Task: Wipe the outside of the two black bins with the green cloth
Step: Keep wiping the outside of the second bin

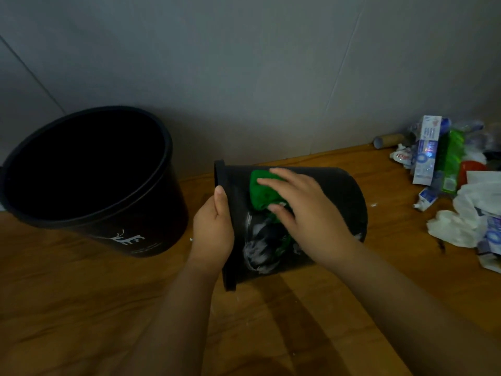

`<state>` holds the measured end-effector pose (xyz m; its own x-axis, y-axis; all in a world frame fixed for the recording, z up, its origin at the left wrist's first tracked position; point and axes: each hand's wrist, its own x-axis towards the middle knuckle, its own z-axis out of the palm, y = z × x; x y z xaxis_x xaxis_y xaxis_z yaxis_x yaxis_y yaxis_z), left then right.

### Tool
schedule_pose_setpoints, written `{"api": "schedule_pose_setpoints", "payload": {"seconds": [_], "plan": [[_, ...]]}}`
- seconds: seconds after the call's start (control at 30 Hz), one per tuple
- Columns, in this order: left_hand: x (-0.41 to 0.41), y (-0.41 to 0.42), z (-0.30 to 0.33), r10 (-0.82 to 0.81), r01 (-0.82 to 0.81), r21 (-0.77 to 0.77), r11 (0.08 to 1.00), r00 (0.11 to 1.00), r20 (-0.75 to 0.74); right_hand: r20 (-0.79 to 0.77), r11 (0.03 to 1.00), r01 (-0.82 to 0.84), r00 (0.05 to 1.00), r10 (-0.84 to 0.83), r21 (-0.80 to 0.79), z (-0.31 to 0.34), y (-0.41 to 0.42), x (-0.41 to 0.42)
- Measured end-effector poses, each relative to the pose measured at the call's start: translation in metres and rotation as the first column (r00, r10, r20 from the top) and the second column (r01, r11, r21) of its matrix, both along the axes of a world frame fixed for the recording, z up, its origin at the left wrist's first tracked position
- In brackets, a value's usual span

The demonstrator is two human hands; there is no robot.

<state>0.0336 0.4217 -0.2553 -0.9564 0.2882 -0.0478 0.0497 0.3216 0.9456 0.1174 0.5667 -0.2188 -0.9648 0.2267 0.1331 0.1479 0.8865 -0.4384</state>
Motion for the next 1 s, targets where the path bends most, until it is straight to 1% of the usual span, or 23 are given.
{"api": "schedule_pose_setpoints", "payload": {"seconds": [0.07,0.1,0.17,0.23,0.3,0.37,0.47,0.5,0.63,0.7,0.77,0.87,0.9,0.93,1.0], "plan": [[0.0,0.0,0.0,0.006,-0.007,0.016,1.0,1.0,0.03,-0.011,0.995,0.098,0.995,-0.098,0.012,0.0,0.005,-0.002],[0.001,0.0,0.0,0.006,-0.006,0.02,1.0,0.999,0.034,-0.018,0.994,0.106,0.994,-0.105,0.026,0.0,0.002,-0.003],[0.001,0.0,-0.002,0.002,-0.002,0.02,1.0,1.0,0.018,-0.028,0.999,0.028,0.999,-0.027,0.034,0.001,-0.011,-0.005],[0.0,0.0,-0.004,0.007,-0.007,0.025,1.0,1.0,-0.001,-0.016,0.995,-0.104,0.995,0.103,-0.005,0.001,-0.021,-0.003],[0.0,-0.001,-0.005,0.009,-0.009,0.035,0.999,1.0,0.006,-0.002,0.985,-0.172,0.985,0.172,-0.028,-0.002,-0.019,0.002],[-0.001,0.0,-0.005,0.003,-0.004,0.022,1.0,1.0,0.014,-0.014,0.993,-0.114,0.993,0.114,-0.011,-0.006,-0.009,0.004],[-0.001,0.0,-0.004,0.018,-0.018,0.022,1.0,1.0,0.025,-0.068,0.999,0.053,0.996,-0.052,0.007,-0.008,-0.004,0.004],[-0.001,0.001,-0.004,0.015,-0.015,0.017,1.0,1.0,0.015,-0.083,0.998,0.055,0.995,-0.053,0.02,-0.008,-0.009,0.004],[-0.002,-0.003,-0.005,-0.02,0.018,0.061,0.998,0.999,0.034,-0.077,0.993,-0.115,0.99,0.116,0.026,-0.016,-0.033,0.015],[-0.004,-0.003,-0.002,-0.031,0.028,0.049,0.998,0.998,0.05,-0.091,0.987,-0.154,0.983,0.158,0.055,-0.021,-0.029,0.023],[-0.008,-0.003,0.0,-0.031,0.028,0.043,0.999,0.997,0.077,-0.121,0.99,-0.109,0.985,0.12,0.087,-0.024,-0.02,0.025],[-0.011,-0.002,0.0,-0.033,0.028,0.049,0.998,0.994,0.109,-0.169,0.997,0.048,0.985,-0.038,0.054,-0.025,-0.017,0.02],[-0.011,-0.002,0.0,-0.037,0.031,0.05,0.998,0.993,0.114,-0.174,0.996,0.067,0.983,-0.057,0.051,-0.024,-0.021,0.02],[-0.011,-0.002,0.0,-0.039,0.032,0.056,0.998,0.992,0.123,-0.177,0.997,0.055,0.983,-0.044,0.058,-0.024,-0.026,0.02],[-0.011,-0.004,0.001,-0.043,0.033,0.072,0.997,0.989,0.142,-0.168,0.995,-0.045,0.984,0.059,0.087,-0.025,-0.036,0.026]]}}
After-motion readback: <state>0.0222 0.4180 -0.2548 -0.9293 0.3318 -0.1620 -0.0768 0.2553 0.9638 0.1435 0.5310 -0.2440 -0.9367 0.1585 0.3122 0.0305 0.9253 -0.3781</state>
